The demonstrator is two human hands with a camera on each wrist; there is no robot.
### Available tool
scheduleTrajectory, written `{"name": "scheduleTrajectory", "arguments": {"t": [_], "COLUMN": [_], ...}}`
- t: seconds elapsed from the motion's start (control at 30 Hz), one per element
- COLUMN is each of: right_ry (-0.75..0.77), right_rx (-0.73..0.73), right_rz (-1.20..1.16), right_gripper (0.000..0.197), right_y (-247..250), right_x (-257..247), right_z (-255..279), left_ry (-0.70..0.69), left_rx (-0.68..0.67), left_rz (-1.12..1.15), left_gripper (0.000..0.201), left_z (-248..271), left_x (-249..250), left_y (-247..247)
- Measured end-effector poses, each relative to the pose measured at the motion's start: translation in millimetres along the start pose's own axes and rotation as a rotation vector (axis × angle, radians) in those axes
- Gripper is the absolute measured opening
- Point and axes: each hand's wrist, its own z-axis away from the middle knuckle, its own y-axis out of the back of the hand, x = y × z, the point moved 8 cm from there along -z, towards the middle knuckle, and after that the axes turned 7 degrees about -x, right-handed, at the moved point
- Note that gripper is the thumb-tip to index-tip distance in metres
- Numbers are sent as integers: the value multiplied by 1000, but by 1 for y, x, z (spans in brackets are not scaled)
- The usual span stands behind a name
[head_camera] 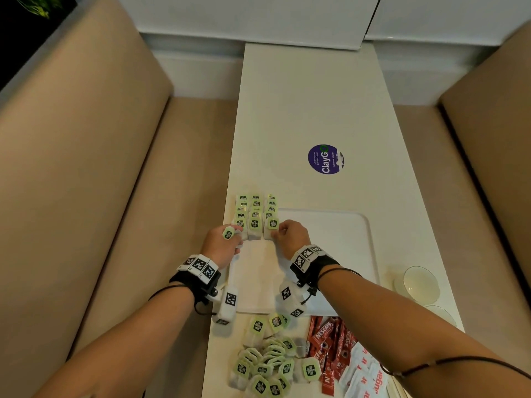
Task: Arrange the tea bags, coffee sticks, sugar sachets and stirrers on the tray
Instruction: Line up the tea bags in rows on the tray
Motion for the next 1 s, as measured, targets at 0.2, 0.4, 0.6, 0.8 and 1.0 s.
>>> {"name": "scheduleTrajectory", "arguments": {"t": [0.2, 0.4, 0.6, 0.8, 1.0], "right_ry": [-20, -11, -14, 148, 253], "right_rx": [-2, -25, 9, 22, -24], "right_rz": [-32, -74, -103, -137, -66], "right_gripper": [46, 53, 65, 57, 35], "right_y": [-9, -12, -6, 4, -5], "right_x": [0, -4, -5, -30, -46], "right_z": [-5, -8, -4, 23, 33], "left_ry": [-21, -56, -84, -119, -184], "left_rx": [-25, -47, -19, 27, 77], "left_rz": [-45, -99, -78, -82, -152], "left_gripper": [10, 10, 15, 13, 15], "left_z": [-3, -5, -5, -1, 3], "left_x": [4, 10, 13, 17, 23], "left_y": [-6, -8, -2, 6, 14]}}
